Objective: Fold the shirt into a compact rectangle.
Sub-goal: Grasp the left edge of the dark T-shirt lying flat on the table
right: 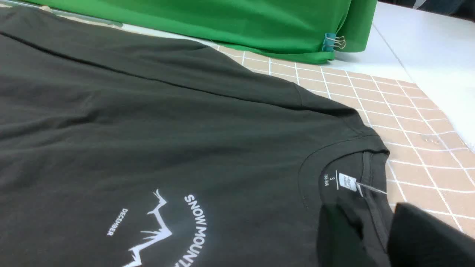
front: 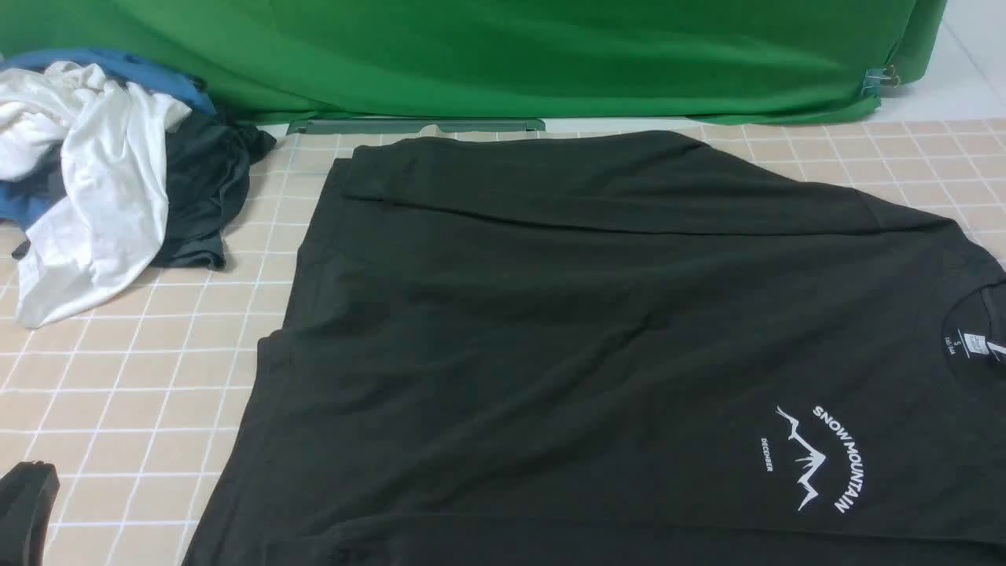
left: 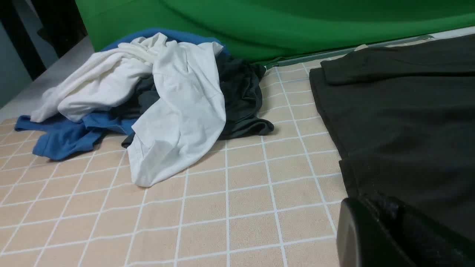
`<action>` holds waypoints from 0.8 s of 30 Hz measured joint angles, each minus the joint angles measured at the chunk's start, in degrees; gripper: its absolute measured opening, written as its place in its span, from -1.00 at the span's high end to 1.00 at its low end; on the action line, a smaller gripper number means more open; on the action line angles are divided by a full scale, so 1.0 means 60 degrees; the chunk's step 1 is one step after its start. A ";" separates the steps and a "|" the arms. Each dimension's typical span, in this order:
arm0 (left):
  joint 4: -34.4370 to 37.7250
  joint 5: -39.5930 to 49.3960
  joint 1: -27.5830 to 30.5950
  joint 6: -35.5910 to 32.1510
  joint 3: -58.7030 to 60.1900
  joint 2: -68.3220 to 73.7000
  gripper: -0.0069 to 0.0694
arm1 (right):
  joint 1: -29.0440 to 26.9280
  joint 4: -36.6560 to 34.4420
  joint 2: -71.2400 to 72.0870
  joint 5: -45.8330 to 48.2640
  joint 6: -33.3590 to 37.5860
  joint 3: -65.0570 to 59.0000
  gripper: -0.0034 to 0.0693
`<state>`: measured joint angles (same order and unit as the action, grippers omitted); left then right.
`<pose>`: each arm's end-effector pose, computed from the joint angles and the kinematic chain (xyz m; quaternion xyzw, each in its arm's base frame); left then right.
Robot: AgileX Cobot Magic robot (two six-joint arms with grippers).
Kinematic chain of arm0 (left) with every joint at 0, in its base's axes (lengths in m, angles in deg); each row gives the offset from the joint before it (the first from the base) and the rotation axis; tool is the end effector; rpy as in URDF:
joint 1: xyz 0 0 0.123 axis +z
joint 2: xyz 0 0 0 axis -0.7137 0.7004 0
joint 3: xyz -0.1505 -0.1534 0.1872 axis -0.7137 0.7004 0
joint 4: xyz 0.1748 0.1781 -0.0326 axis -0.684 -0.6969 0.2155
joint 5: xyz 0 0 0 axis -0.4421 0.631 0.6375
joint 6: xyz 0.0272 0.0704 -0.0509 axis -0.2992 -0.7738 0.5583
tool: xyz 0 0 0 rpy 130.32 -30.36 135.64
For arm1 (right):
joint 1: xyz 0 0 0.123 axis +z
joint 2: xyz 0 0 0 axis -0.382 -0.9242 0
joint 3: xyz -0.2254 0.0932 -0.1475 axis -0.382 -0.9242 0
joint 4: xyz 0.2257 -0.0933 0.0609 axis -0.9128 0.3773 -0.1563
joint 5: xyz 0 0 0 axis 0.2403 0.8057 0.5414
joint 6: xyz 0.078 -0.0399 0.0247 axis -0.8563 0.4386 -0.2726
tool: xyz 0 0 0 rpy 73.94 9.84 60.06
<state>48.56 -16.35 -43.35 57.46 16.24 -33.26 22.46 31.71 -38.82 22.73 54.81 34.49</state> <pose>0.0557 -0.0009 0.1890 0.0774 0.7573 0.0694 0.6447 0.0553 0.0006 0.1876 -0.0542 0.7633 -0.0413 0.6424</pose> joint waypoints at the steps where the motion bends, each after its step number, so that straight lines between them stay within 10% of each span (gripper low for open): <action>1: 0.0000 0.0000 0.0000 0.0000 0.0000 0.0000 0.77 | 0.0000 0.0000 0.0000 0.0000 0.0000 0.0000 0.23; 24: -0.0325 -0.0142 0.0000 0.0033 0.0000 0.0000 0.77 | 0.0000 0.0000 0.0000 0.0001 0.0000 0.0000 0.23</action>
<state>46.61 -17.20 -43.35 57.66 16.24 -33.26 22.46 31.71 -38.82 22.73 54.81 34.49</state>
